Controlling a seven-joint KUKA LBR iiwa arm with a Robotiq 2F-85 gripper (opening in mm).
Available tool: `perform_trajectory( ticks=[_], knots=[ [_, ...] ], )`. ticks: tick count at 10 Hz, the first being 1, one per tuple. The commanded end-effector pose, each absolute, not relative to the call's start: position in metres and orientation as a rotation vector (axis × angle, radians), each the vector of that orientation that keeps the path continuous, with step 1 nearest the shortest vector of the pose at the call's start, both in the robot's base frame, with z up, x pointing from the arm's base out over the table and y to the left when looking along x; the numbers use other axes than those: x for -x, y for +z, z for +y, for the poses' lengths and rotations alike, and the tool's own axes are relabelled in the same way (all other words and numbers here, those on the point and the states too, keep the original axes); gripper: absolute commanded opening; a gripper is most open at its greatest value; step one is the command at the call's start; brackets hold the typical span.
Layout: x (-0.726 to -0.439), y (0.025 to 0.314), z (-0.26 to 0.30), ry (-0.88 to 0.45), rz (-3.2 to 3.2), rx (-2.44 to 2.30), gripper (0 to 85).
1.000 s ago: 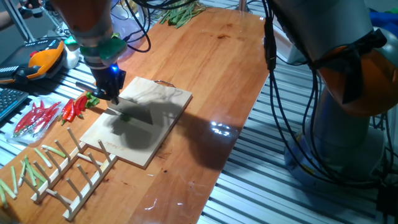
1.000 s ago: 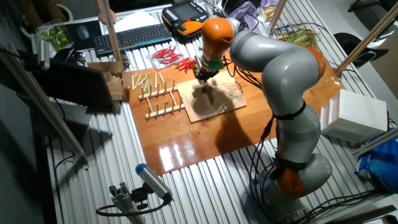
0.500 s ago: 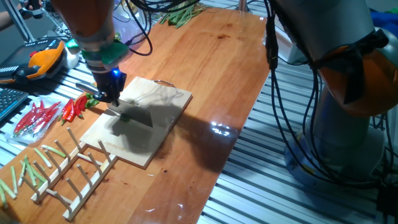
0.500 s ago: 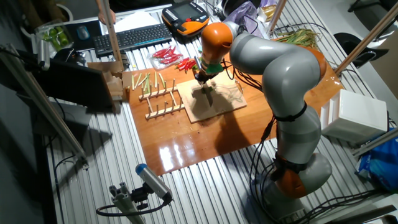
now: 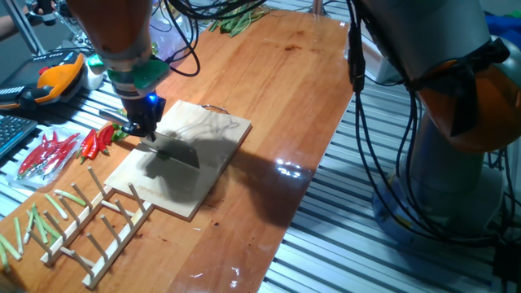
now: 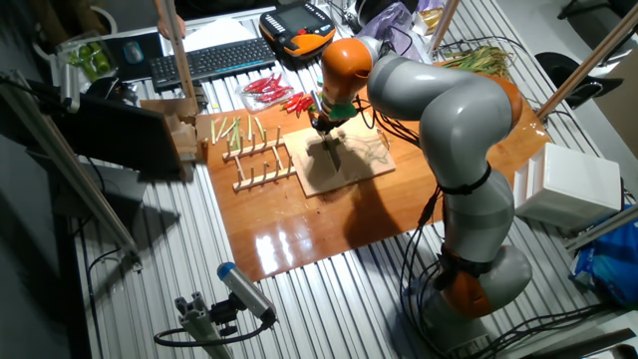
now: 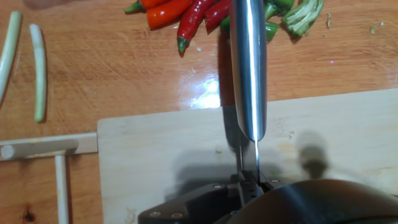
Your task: Chop the chili peppers
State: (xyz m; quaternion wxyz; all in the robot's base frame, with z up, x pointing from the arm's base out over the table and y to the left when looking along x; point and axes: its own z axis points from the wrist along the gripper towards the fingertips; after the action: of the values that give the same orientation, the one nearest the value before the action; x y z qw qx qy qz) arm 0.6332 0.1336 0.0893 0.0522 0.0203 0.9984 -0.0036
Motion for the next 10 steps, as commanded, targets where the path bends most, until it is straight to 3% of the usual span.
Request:
perform_trajectory(
  ticks=[1, 10],
  knots=[
    [-0.634, 0.087, 0.135, -0.022, 3.031, -0.061, 0.0],
    [-0.626, 0.085, 0.136, -0.023, 3.021, -0.079, 0.0]
  ],
)
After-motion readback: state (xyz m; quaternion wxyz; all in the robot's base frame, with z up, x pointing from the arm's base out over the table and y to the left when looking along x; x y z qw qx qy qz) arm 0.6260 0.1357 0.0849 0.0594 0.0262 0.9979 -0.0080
